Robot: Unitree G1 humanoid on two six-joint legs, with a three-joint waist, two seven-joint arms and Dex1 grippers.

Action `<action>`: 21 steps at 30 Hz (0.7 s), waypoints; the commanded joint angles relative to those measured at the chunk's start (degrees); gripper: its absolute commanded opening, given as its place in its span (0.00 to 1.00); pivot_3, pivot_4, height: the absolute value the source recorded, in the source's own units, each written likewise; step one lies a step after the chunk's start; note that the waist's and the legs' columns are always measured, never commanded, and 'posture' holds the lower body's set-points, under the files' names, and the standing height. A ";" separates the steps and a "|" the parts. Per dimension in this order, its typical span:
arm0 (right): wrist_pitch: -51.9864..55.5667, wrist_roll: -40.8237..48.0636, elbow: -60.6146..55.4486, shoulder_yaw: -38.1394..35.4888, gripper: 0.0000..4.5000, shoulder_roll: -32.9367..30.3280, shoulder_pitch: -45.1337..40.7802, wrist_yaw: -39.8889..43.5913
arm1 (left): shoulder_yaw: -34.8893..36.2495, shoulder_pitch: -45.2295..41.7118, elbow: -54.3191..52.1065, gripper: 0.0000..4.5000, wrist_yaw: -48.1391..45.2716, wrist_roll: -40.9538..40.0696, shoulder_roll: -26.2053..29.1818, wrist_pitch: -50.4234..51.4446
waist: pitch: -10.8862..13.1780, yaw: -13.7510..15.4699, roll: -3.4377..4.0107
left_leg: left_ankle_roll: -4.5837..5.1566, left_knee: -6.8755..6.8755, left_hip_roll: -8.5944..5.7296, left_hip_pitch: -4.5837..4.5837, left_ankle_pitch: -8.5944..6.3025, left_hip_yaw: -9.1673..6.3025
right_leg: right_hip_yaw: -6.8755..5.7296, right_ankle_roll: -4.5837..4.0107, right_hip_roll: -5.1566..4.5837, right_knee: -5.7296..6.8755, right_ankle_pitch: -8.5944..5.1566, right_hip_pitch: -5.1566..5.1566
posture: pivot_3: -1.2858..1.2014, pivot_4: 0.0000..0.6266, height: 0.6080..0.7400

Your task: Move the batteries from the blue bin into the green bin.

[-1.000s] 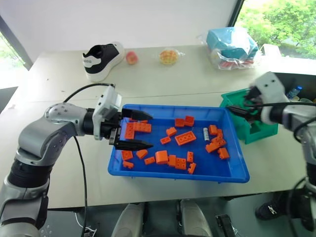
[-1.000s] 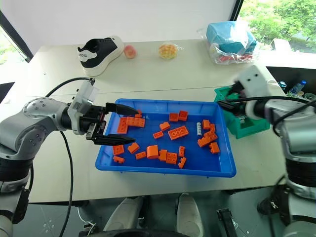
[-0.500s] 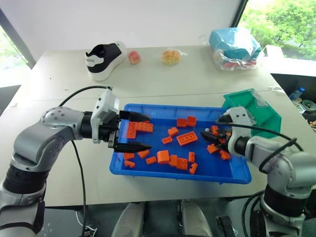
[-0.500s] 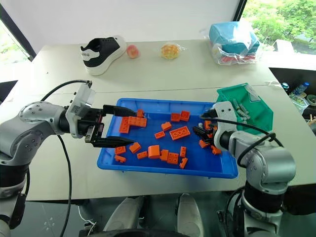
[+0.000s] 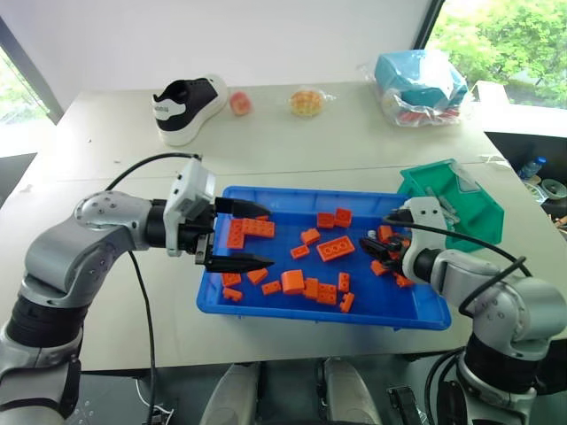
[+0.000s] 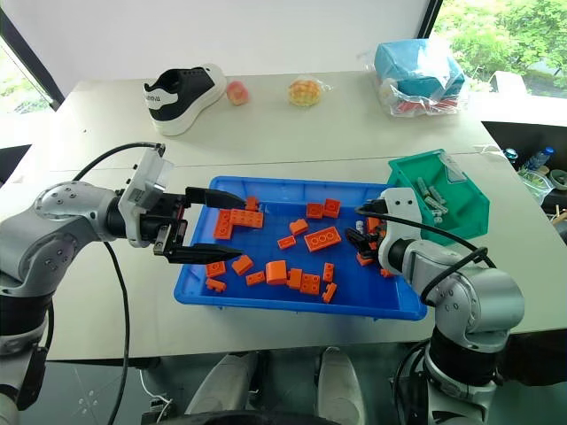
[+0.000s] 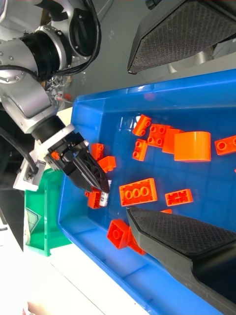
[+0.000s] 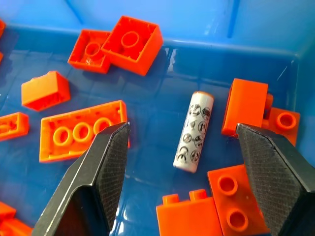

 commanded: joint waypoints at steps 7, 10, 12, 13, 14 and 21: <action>0.44 -1.33 4.94 4.43 0.37 1.13 -1.04 -0.12 | 1.56 -1.35 -1.94 1.00 0.79 -1.34 0.21 0.10 | -0.01 -0.12 0.01 | 0.00 -0.02 -0.01 0.07 0.00 0.02 | 0.00 -0.01 -0.01 0.00 -0.01 0.06 | 0.52 0.24 0.92; -0.17 -1.87 5.64 4.96 0.06 0.62 -0.33 0.37 | 1.60 -1.32 -2.13 1.00 1.16 -1.46 0.18 0.09 | -0.03 -0.13 -0.01 | 0.00 -0.02 0.00 0.08 0.00 0.00 | 0.00 -0.01 0.01 -0.01 -0.01 0.06 | 0.52 0.24 0.92; -0.66 -2.05 5.76 5.15 0.04 0.31 0.17 0.63 | 1.61 -1.32 -2.29 1.00 1.43 -1.60 0.14 0.13 | -0.04 -0.13 0.00 | 0.00 -0.03 0.01 0.10 0.00 -0.01 | 0.00 -0.01 0.02 -0.01 -0.01 0.08 | 0.52 0.24 0.92; -1.03 -2.19 5.75 5.15 0.04 0.19 0.32 0.67 | 1.60 -1.33 -2.33 1.00 1.55 -1.67 0.13 0.14 | -0.04 -0.12 0.00 | 0.00 -0.03 0.01 0.11 0.00 -0.01 | 0.00 -0.01 0.01 -0.01 -0.01 0.09 | 0.52 0.24 0.92; -1.25 -2.32 5.75 5.07 0.04 0.11 0.36 0.68 | 1.59 -1.33 -2.37 1.00 1.66 -1.73 0.13 0.14 | -0.04 -0.13 0.00 | 0.00 -0.03 0.01 0.11 0.00 -0.01 | 0.00 -0.01 0.01 -0.01 -0.01 0.09 | 0.52 0.24 0.92; -0.41 -1.74 2.36 4.71 0.04 -2.96 -2.40 1.84 | 1.25 -1.50 -1.70 1.00 1.49 -1.38 -0.12 -0.57 | -0.03 -0.06 0.01 | 0.00 -0.03 0.00 0.11 0.00 -0.01 | 0.00 -0.01 0.01 -0.01 -0.01 0.09 | 0.52 0.24 0.92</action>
